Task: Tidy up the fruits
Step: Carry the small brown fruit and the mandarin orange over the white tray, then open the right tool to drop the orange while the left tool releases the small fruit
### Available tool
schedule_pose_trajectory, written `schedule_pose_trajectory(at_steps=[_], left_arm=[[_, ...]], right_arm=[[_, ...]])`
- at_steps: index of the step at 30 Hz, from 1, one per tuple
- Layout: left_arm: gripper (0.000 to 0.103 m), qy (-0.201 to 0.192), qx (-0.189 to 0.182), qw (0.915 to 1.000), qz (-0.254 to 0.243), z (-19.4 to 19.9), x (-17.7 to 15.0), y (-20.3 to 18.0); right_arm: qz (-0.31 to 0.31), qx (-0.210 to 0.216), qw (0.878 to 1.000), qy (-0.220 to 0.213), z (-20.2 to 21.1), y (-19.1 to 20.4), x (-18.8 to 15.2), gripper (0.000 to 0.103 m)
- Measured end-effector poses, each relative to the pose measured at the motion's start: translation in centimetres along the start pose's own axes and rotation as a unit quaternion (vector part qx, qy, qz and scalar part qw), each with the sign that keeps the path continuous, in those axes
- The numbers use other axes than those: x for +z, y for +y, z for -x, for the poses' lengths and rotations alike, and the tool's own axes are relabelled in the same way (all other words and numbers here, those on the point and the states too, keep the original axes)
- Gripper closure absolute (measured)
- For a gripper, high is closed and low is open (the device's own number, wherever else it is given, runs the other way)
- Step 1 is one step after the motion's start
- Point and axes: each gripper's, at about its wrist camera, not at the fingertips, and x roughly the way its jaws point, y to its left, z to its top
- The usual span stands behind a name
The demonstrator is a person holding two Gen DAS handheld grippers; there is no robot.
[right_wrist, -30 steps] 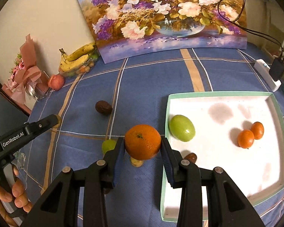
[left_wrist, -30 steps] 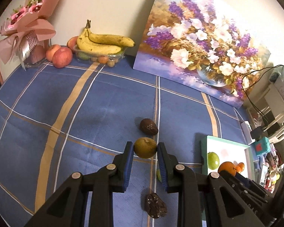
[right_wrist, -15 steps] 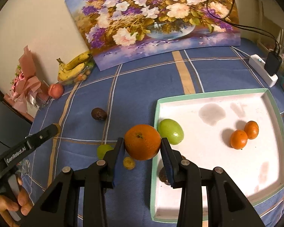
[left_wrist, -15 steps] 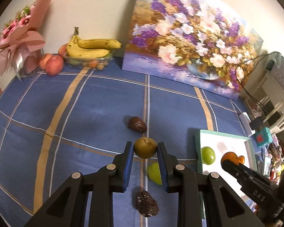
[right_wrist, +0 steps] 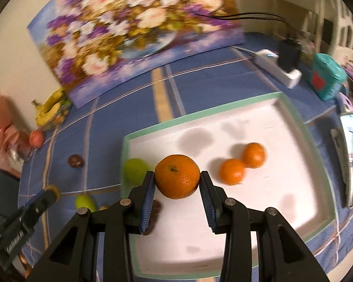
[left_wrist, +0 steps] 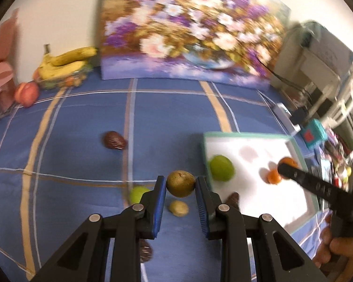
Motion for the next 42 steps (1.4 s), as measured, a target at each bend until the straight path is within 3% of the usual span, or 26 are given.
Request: schedule_pose_trajectory(at_steps=[9,16,26,42], left_arm=[[0.076,0.033,-0.026,0.9968,-0.068,-2.0,-1.9,-5.8],[0.076,0.062,-0.039,0.9923,-0.100,-3.4,-3.4,-8.3],[0.076,0.098,-0.052,0.9884,-0.104,-4.9,-4.7,-9.1],[0.076,0.134,-0.035,0.9841,-0.111,-7.0,-5.8,-9.7]], right_arm=[[-0.031,-0.023,0.999,-0.005,0.8,-3.1,0.4,0.063],[-0.029,-0.028,0.999,0.003,0.6,-3.4,0.2,0.063],[-0.021,-0.040,0.998,0.035,-0.7,-3.8,-0.1,0.063],[0.001,-0.043,0.995,0.091,-3.5,-3.3,-1.1,0.063]])
